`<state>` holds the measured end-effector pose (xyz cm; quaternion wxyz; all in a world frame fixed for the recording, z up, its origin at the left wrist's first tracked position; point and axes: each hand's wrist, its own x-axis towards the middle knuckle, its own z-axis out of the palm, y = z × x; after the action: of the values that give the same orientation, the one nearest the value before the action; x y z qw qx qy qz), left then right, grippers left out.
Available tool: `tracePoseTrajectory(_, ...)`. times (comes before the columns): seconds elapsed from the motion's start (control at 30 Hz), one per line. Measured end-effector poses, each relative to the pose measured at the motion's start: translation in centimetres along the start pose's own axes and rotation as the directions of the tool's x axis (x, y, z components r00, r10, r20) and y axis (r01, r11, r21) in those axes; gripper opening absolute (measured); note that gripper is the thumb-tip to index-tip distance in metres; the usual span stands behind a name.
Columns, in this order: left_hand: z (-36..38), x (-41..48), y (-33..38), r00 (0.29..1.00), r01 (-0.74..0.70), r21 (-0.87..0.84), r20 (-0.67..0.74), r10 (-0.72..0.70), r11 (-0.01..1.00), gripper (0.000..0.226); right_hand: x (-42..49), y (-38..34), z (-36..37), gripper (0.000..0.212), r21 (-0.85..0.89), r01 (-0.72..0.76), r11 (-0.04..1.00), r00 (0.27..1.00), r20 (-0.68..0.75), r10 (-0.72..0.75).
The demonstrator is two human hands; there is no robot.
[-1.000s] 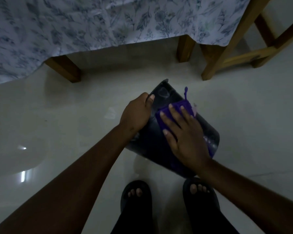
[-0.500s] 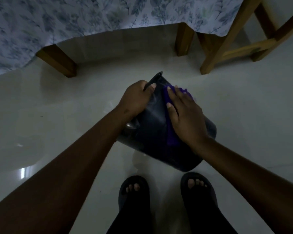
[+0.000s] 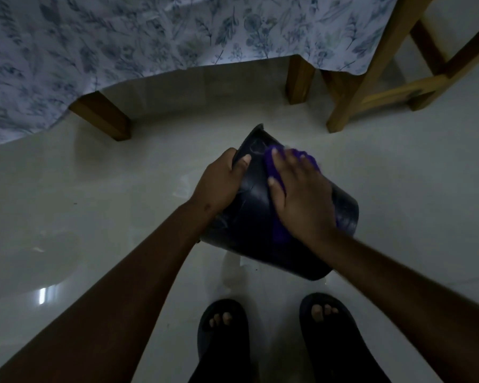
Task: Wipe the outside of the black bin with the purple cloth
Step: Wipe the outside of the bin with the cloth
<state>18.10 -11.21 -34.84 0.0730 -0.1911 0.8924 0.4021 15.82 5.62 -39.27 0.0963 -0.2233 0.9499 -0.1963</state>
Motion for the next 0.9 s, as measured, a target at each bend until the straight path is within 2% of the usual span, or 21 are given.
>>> tracePoseTrajectory(0.07,0.0,0.2,0.3,1.0,-0.005,0.012,-0.009,0.005,1.0,0.022,4.4,1.9,-0.8,0.055,0.195,-0.173,0.965,0.981,0.124,0.151)
tracePoseTrajectory(0.1,0.1,0.2,0.4,1.0,-0.005,0.013,-0.018,0.005,1.0,0.023,5.6,2.6,-1.1,0.055,0.254,-0.25,0.934,0.96,0.194,0.204)
tracePoseTrajectory(0.13,0.2,0.2,0.3,1.0,0.002,0.012,-0.027,-0.002,1.0,0.023,5.6,2.7,-1.3,0.055,0.244,-0.277,0.929,0.95,0.217,0.226)
tracePoseTrajectory(0.17,0.2,0.1,0.1,0.999,0.013,0.012,-0.035,-0.012,1.0,0.024,4.5,2.3,-1.2,0.056,0.186,-0.256,0.948,0.957,0.185,0.222)
tracePoseTrajectory(0.23,0.3,0.0,-0.3,0.998,0.028,0.011,-0.052,-0.028,1.0,0.025,0.2,0.2,-0.5,0.06,0.027,-0.089,0.996,0.995,0.056,0.087)
tracePoseTrajectory(0.33,0.5,0.2,-0.6,0.998,0.013,-0.001,-0.057,-0.013,1.0,0.03,-4.7,-1.8,0.5,0.064,-0.047,0.094,0.994,0.995,0.042,-0.093)
tracePoseTrajectory(0.47,0.4,-0.1,-0.5,0.998,-0.014,-0.028,-0.064,0.012,1.0,0.027,-0.6,-0.5,0.0,0.059,-0.035,0.055,0.998,0.998,-0.004,-0.056)
tracePoseTrajectory(0.57,0.3,-1.0,-0.7,0.997,-0.019,-0.049,-0.078,0.015,0.999,0.026,4.1,1.6,-1.0,0.056,0.199,-0.144,0.969,0.983,0.138,0.117)
tracePoseTrajectory(0.63,0.3,-1.5,-1.1,0.995,-0.005,-0.032,-0.096,0.002,0.999,0.028,4.4,1.7,-1.3,0.056,0.223,-0.206,0.953,0.966,0.2,0.162)
tracePoseTrajectory(0.67,0.4,-1.5,-1.3,0.995,0.002,-0.018,-0.103,-0.004,1.0,0.029,3.3,1.2,-1.2,0.057,0.169,-0.174,0.97,0.974,0.173,0.145)
tracePoseTrajectory(0.8,0.5,-1.2,-2.0,0.994,0.013,-0.006,-0.107,-0.013,1.0,0.031,-3.7,-1.5,0.1,0.062,-0.049,0.073,0.996,0.997,0.036,-0.072)
tracePoseTrajectory(0.9,0.6,-1.6,-1.7,0.99,0.015,-0.05,-0.138,-0.022,0.999,0.03,-2.5,-0.8,0.1,0.062,-0.085,0.117,0.99,0.993,0.02,-0.116)
